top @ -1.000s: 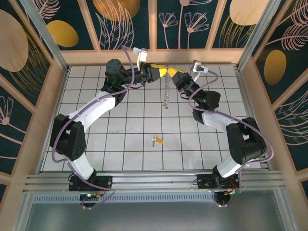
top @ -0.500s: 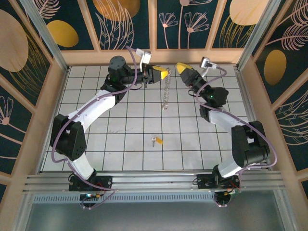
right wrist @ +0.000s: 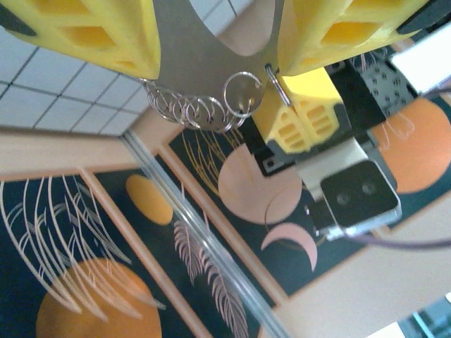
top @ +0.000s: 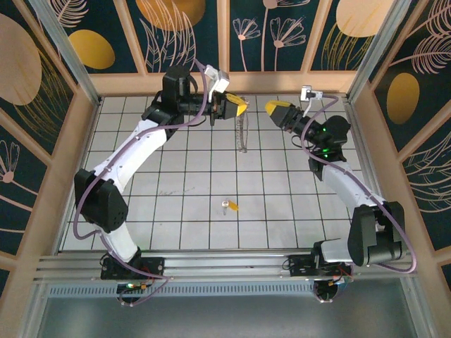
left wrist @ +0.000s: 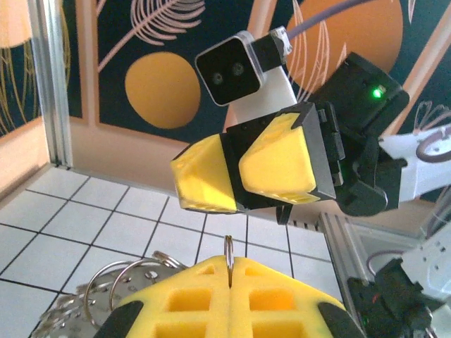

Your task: Put the keys on the keyring

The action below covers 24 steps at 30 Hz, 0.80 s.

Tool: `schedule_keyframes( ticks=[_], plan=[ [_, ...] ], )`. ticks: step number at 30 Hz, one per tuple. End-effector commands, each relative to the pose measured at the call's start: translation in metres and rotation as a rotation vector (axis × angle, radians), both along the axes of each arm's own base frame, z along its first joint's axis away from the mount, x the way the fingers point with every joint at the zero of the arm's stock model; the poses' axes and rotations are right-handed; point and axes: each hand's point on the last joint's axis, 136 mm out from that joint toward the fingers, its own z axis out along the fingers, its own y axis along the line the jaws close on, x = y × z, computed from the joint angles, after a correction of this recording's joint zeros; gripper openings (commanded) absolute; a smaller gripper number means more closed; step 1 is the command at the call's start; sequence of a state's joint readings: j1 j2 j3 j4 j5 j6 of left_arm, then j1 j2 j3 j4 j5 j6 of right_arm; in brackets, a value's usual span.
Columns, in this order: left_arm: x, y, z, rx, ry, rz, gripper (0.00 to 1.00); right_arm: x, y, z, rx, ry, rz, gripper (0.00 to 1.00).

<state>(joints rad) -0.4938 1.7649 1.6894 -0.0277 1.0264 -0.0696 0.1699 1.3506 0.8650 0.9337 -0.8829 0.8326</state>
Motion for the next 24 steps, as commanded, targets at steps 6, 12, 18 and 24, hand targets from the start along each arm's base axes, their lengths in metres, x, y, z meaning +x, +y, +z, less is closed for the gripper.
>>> schedule_keyframes(
  ticks=[6, 12, 18, 24],
  plan=[
    [-0.015, -0.003, -0.009, 0.021, 0.009, -0.135, 0.0, -0.031, 0.01, -0.003, -0.117, -0.12, 0.129, 0.47],
    [-0.023, -0.003, -0.009, 0.01, 0.026, -0.184, 0.0, -0.034, 0.012, -0.005, -0.142, -0.142, 0.149, 0.46],
    [-0.027, -0.003, -0.011, 0.005, 0.051, -0.214, 0.0, -0.034, 0.02, -0.002, -0.146, -0.166, 0.181, 0.45],
    [-0.028, -0.003, -0.011, 0.002, 0.06, -0.224, 0.0, -0.031, 0.031, 0.002, -0.141, -0.179, 0.204, 0.42]
  ],
)
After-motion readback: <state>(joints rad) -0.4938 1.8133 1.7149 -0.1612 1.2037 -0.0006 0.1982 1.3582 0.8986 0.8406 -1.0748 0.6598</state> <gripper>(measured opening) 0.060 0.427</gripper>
